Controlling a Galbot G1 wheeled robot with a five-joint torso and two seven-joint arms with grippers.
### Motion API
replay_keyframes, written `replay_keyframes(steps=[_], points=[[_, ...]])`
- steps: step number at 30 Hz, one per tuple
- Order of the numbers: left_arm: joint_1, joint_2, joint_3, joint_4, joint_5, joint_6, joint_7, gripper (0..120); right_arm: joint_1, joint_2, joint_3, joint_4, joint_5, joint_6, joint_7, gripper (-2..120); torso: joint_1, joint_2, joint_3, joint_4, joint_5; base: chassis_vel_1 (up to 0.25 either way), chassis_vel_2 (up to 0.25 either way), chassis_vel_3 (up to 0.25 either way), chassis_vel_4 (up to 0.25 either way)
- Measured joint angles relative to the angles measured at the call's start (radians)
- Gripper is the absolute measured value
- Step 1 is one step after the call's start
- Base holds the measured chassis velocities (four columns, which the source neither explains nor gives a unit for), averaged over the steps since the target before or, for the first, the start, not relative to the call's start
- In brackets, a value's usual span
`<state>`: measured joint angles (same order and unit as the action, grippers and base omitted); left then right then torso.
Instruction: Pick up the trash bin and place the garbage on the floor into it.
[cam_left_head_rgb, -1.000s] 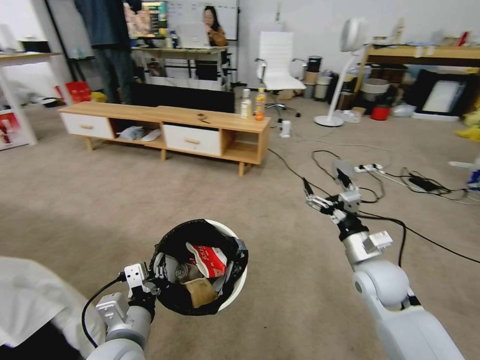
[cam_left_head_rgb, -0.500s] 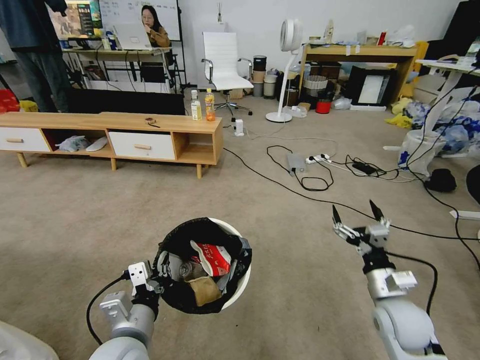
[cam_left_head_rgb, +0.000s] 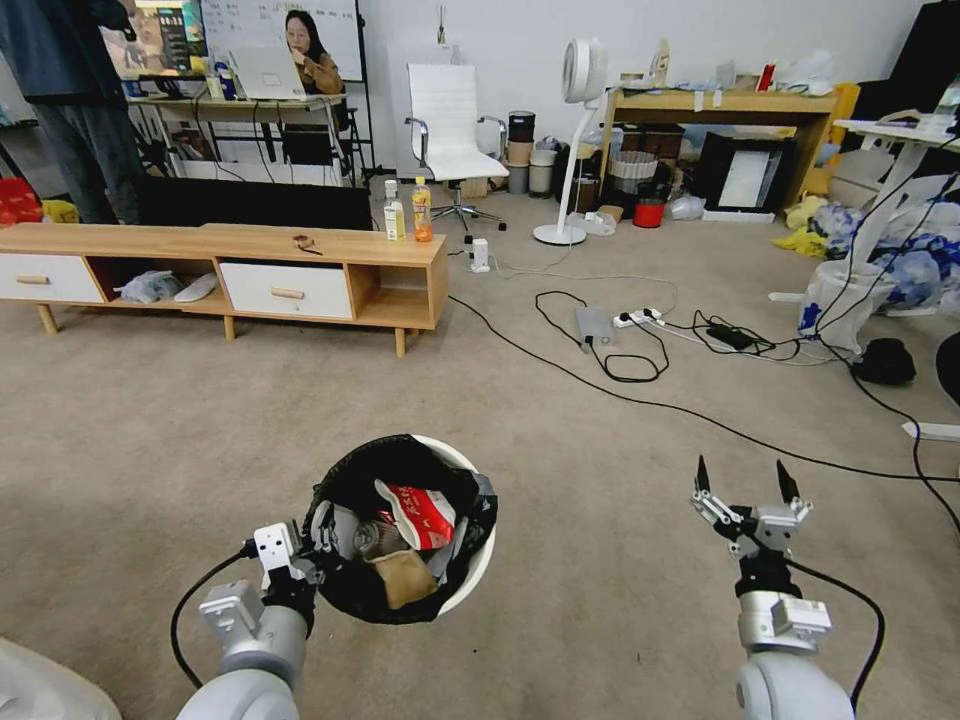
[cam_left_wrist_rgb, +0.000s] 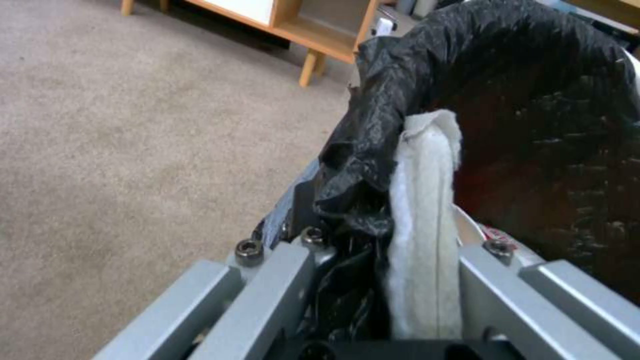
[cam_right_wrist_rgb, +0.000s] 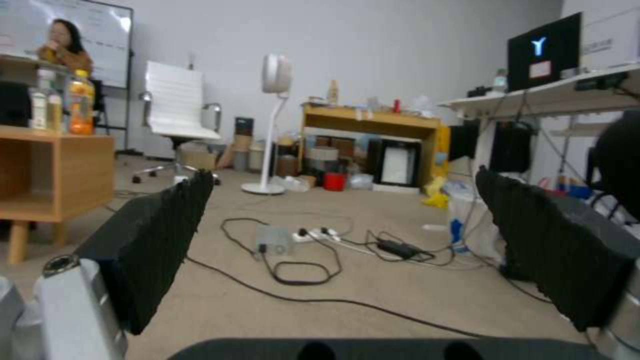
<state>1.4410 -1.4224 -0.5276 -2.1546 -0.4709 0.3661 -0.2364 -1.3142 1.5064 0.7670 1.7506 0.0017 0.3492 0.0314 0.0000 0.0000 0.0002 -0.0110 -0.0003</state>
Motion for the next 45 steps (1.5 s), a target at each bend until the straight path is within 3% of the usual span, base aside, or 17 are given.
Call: replay_keyframes(steps=[6,10,13,19,45], points=[[-0.002,-0.012,0.003,0.019,0.0,-0.006,0.005,6,-0.028,0.102,0.024,-0.018,-0.072,0.056,0.037,100,0.0,0.0,0.0,0.0002,0.0003,0.0,0.0,0.0,0.0],[-0.005,-0.019,0.001,0.027,0.003,-0.014,0.016,6,-0.038,0.108,0.03,-0.031,-0.096,0.09,0.058,100,0.0,0.0,0.0,0.0001,0.0001,0.0,0.0,0.0,0.0],[-0.007,-0.024,-0.017,0.051,0.044,-0.052,0.059,6,-0.041,0.108,0.05,-0.039,-0.113,0.117,0.068,100,0.0,0.0,0.0,0.0,0.0002,0.0,0.0,0.0,0.0],[-0.007,-0.023,-0.035,0.073,0.084,-0.091,0.107,6,-0.052,0.106,0.043,-0.006,-0.081,0.101,0.082,100,0.0,0.0,0.0,0.0,0.0002,0.0,0.0,0.0,0.0],[0.015,-0.027,-0.032,0.033,0.072,-0.096,0.1,6,-0.1,0.102,0.071,0.075,-0.113,0.119,0.082,100,0.0,0.0,0.0,0.0001,0.0003,0.0,0.0,0.0,0.0]])
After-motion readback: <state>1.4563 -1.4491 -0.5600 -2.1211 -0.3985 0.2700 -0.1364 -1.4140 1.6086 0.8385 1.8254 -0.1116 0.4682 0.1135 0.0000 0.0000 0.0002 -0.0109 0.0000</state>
